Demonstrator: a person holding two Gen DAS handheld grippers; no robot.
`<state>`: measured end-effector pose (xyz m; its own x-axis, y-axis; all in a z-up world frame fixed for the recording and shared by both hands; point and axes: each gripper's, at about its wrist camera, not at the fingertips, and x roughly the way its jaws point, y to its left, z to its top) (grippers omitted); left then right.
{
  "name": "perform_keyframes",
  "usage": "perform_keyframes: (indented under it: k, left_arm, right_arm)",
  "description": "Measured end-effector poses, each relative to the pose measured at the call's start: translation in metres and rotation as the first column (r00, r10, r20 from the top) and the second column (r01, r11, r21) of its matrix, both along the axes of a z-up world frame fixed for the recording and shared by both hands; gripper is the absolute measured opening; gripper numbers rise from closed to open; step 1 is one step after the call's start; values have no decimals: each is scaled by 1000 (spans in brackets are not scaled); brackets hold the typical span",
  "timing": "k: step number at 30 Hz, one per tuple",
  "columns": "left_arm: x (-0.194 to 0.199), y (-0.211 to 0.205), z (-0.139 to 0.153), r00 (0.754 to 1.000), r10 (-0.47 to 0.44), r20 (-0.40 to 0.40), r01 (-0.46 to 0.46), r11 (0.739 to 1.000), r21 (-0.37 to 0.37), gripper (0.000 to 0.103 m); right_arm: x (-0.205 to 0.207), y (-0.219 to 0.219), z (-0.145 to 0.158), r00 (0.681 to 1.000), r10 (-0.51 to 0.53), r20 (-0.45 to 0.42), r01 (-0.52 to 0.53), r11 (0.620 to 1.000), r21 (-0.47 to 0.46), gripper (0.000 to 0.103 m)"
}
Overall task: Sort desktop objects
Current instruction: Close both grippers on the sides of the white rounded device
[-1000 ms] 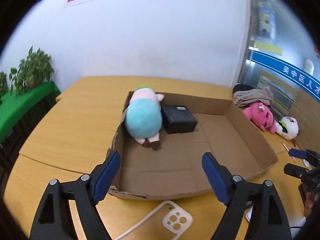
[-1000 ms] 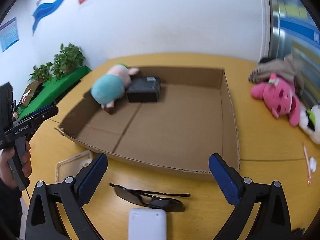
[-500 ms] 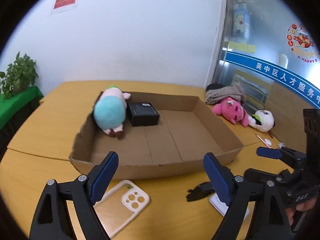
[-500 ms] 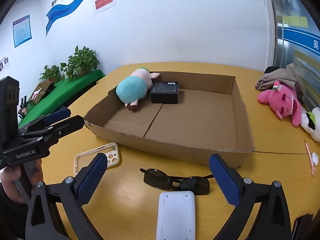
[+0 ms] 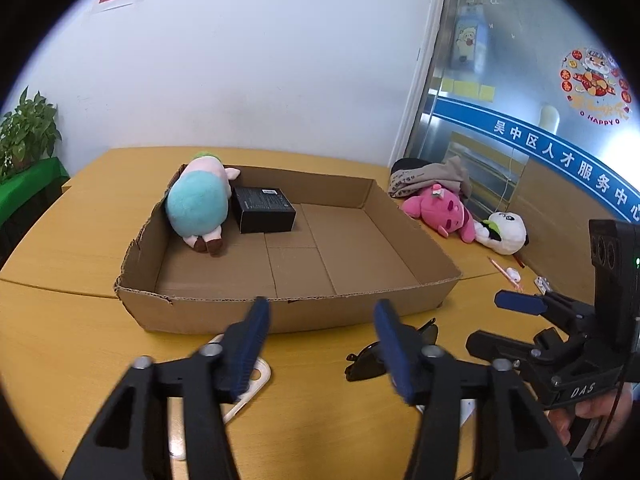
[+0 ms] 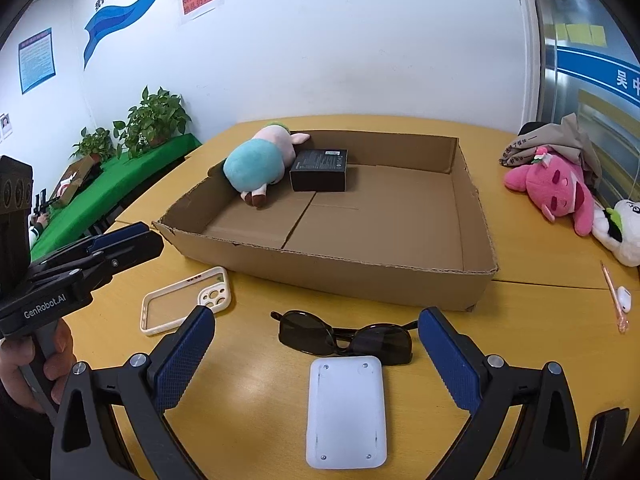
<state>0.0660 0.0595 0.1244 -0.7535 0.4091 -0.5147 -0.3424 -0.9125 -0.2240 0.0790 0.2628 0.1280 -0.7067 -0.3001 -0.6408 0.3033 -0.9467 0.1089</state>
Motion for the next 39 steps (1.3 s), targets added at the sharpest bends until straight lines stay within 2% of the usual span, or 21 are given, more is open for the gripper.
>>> perform_keyframes:
  k: [1,4,8,13,18,21,25,28,29,31,32,34,39]
  left_arm:
    - [1,-1,0,1000,6,-4,-6,1000,8,84]
    - [8,-3,0,999,21,-34,-21,1000,10,84]
    - [9,-2,-8,1000,10,-3,-10,1000,-5,84]
    - [10,-2,-25,998,-27,59,24,999,39,84]
    - [12,7,-45,992,-65,110,59,996,59,83]
    - [14,12,-52,988,-86,131,77,994,73,83]
    - [14,17,-61,979,-121,167,108,991,81,83]
    - [14,19,-68,975,-132,181,118,989,86,83]
    - [14,20,-71,972,-139,187,123,988,95,83]
    - [15,23,-77,968,-159,194,140,984,107,83]
    - [15,26,-80,966,-164,201,146,984,101,82]
    - [14,32,-86,959,-175,221,159,983,92,82]
    - [3,44,-103,930,-224,292,190,972,141,80]
  right_arm:
    - [2,-1,0,1000,4,-5,-4,1000,6,103]
    - [4,-2,-3,1000,17,-4,-17,1000,6,103]
    - [9,0,-13,1000,28,9,-28,1000,-1,103]
    - [20,10,-42,996,40,79,-40,999,-12,103]
    - [26,18,-80,983,26,184,-31,999,25,103]
    - [24,18,-95,978,12,208,-23,999,50,103]
    - [16,16,-118,960,-10,279,-10,997,73,97]
    - [20,5,-122,970,-28,242,-15,985,173,90]
    - [22,2,-121,972,-29,233,-14,983,184,87]
    - [24,0,-120,976,-33,217,-6,984,179,73]
    - [26,-1,-120,978,-39,206,4,985,170,71]
    - [28,-3,-120,980,-38,194,8,988,154,72]
    - [39,-13,-119,982,-8,190,-12,995,102,71]
